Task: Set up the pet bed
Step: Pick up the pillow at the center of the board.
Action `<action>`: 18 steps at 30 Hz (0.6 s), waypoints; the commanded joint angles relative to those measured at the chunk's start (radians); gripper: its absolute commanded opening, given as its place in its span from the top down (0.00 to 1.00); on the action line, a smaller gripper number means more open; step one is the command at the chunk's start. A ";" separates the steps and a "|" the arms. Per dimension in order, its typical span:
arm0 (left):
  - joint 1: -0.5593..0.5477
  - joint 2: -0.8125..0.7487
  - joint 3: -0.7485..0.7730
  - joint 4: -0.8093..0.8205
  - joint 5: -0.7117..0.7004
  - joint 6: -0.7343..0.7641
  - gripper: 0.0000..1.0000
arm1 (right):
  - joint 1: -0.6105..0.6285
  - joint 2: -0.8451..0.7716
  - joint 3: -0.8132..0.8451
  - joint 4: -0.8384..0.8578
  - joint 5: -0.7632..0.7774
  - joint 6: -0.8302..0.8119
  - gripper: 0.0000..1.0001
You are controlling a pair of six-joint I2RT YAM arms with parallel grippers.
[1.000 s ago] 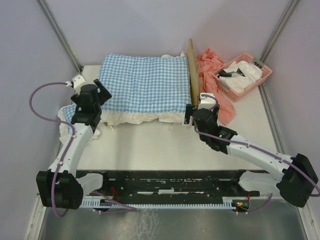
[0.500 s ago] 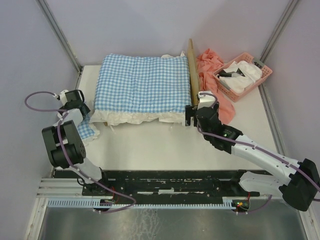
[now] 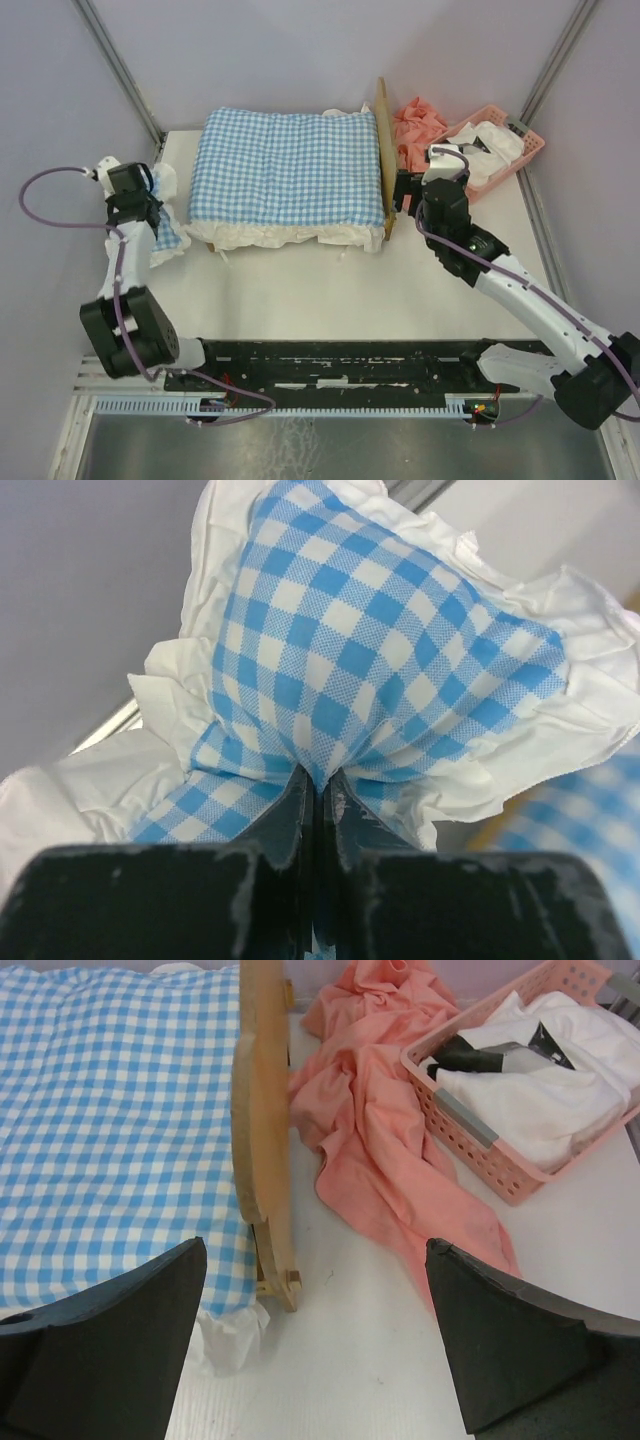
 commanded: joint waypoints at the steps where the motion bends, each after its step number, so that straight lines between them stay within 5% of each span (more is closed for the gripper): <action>1: -0.010 -0.221 0.086 0.027 0.176 -0.060 0.97 | -0.033 0.119 0.134 0.047 -0.094 -0.060 0.01; 4: -0.061 -0.255 0.119 -0.015 0.268 -0.033 0.97 | -0.050 0.224 0.211 0.032 -0.101 -0.070 0.02; 9: -0.154 -0.322 0.103 -0.052 0.252 0.000 0.97 | -0.072 0.362 0.303 0.032 -0.078 -0.091 0.17; 18: -0.234 -0.383 0.213 -0.181 0.411 -0.028 0.97 | -0.079 0.451 0.362 -0.048 -0.267 -0.218 0.87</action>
